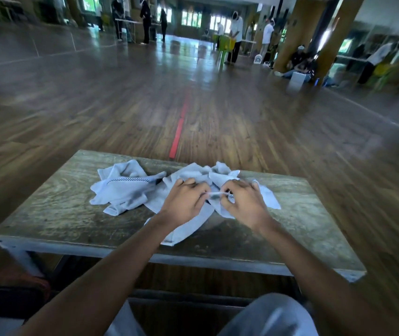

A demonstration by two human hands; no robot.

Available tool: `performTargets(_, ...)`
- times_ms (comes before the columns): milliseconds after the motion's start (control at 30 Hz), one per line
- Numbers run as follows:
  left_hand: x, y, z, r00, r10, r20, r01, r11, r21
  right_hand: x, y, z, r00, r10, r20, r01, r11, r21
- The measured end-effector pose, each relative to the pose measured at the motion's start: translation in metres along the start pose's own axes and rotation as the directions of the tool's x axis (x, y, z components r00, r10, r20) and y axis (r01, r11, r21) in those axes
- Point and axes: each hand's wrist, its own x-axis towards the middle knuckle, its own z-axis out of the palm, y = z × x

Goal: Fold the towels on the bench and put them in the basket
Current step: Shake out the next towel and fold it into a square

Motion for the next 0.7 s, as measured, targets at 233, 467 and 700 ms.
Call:
performTargets(233, 0.094, 0.034, -0.110, 0.997, 0.024, -0.071, -0.028, 0.998, -0.055, 0.047, -0.021, -0.118, 0.976, 0.125, -0.180, -0.097, 0.983, 0.153)
performTargets(467, 0.145, 0.053, -0.172, 0.986, -0.039, -0.162, 0.023, 0.995, -0.101, 0.070, -0.021, -0.161, 0.984, 0.161, -0.077, -0.113, 0.895, 0.432)
performTargets(700, 0.140, 0.051, -0.179, 0.999, 0.007, 0.032, -0.004, 0.995, -0.101, 0.056, -0.013, -0.153, 0.975, 0.215, -0.049, -0.155, 0.823, 0.547)
